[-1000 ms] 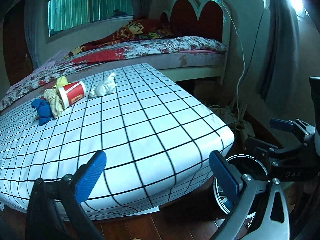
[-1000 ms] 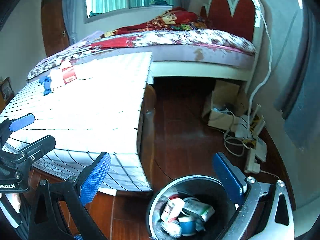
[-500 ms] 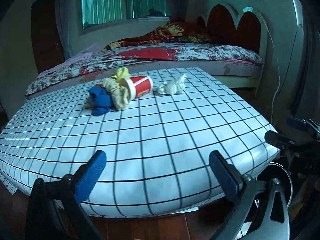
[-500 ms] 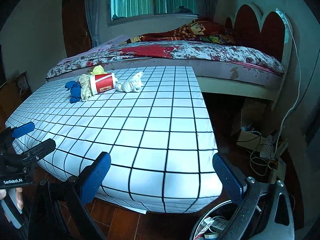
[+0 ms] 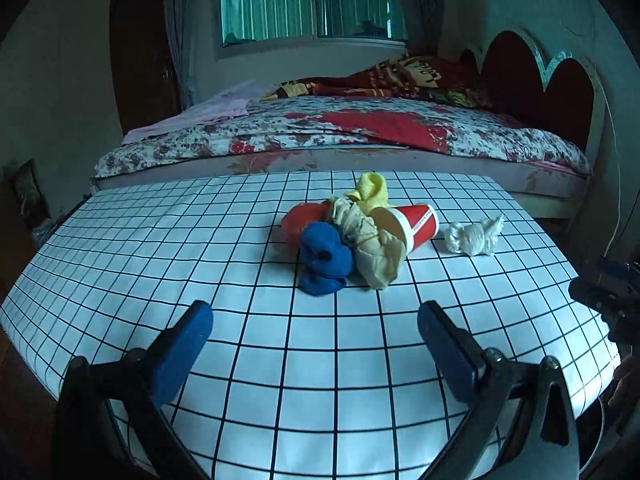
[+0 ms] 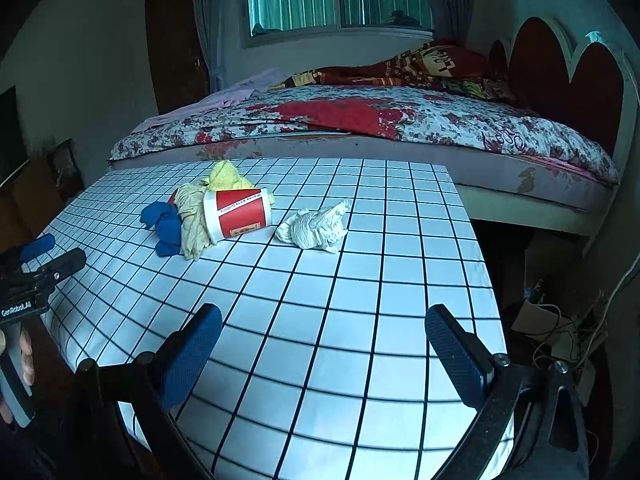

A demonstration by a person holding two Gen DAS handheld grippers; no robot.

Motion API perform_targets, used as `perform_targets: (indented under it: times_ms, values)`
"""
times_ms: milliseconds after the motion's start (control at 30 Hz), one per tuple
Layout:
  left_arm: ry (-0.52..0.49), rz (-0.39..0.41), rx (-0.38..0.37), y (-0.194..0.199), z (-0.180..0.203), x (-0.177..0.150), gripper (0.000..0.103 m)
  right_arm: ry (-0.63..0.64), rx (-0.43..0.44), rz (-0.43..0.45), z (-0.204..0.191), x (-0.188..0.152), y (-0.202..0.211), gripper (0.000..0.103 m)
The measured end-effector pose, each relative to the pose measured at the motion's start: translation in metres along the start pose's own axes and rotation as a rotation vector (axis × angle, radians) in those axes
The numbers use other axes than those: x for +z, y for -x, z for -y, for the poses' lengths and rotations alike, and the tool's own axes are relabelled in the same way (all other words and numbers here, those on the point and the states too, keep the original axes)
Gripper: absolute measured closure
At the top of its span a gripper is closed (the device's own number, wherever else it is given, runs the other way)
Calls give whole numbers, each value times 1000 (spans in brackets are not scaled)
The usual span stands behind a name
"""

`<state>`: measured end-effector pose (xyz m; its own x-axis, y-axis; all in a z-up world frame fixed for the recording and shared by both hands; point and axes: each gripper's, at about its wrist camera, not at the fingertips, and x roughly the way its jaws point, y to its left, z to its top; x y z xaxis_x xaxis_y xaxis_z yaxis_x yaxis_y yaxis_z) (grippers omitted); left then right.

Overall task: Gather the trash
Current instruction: 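Grasp the blue knit sock with the left gripper while the right grasps the white crumpled tissue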

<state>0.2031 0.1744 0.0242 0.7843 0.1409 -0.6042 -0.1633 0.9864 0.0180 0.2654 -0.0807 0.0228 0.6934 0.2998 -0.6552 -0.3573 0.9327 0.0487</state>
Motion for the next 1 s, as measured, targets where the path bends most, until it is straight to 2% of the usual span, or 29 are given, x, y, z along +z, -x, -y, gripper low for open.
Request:
perform_targets:
  times_ms: [33,100,167,300,367,500,667,733,800,833,867,1000]
  values:
    - [5,-17,-6,-12,-2,2,4,4,-13,-19,-1,8,-13,1]
    - [22,-57,-36,-34,-5,5,17,-2,-37,-40,0,17,-34,1]
    - [51,-96,-61,-57,-10,7,23,-9,-20,-55,0,24,-53,1]
    - [64,-137,-58,-91,-14,9,25,0,-27,-81,1,35,-88,5]
    - [72,-145,-59,-101,-16,13,25,5,-11,-112,2,38,-105,16]
    - [84,-179,-70,-122,-17,21,30,33,-6,-129,-1,44,-125,19]
    - [73,-200,-88,-137,-14,23,31,53,10,-140,-6,52,-141,29]
    - [67,-212,-104,-142,-13,22,37,62,23,-151,-10,53,-146,36]
    - [90,-221,-145,-145,-15,22,53,72,31,-160,-15,54,-151,45]
    - [103,-213,-166,-145,-16,23,56,73,36,-161,-17,53,-152,53]
    - [106,-209,-173,-143,-17,23,60,72,35,-161,-18,52,-151,57]
    - [96,-184,-170,-131,-20,26,66,74,35,-137,-20,47,-140,62]
